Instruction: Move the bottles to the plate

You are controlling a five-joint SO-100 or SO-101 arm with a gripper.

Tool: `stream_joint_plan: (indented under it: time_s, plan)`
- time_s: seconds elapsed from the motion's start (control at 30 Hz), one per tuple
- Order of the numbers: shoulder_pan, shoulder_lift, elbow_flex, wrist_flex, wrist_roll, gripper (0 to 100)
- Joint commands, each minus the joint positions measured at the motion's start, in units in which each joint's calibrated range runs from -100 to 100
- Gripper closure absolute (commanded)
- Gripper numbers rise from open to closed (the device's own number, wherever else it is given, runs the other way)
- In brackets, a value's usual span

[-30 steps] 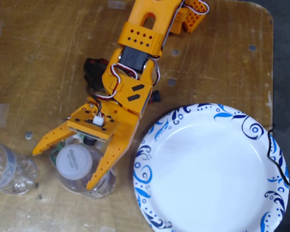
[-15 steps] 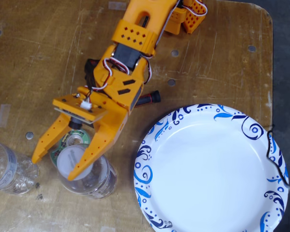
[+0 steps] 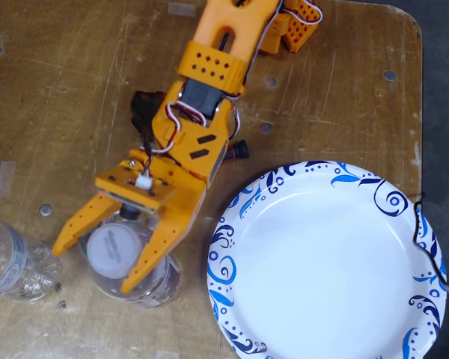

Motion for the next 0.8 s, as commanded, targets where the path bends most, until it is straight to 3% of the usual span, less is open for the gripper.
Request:
stream_joint_plan:
  time_s: [0.0, 0.33, 0.77]
  plan:
    - [0.3, 0.4, -1.2, -0.6, 0.1, 66]
    - [-1.0, 0.5, -2.3, -0.6, -0.1, 66]
    - [0.2, 0.5, -1.9, -2.9, -0.2, 84]
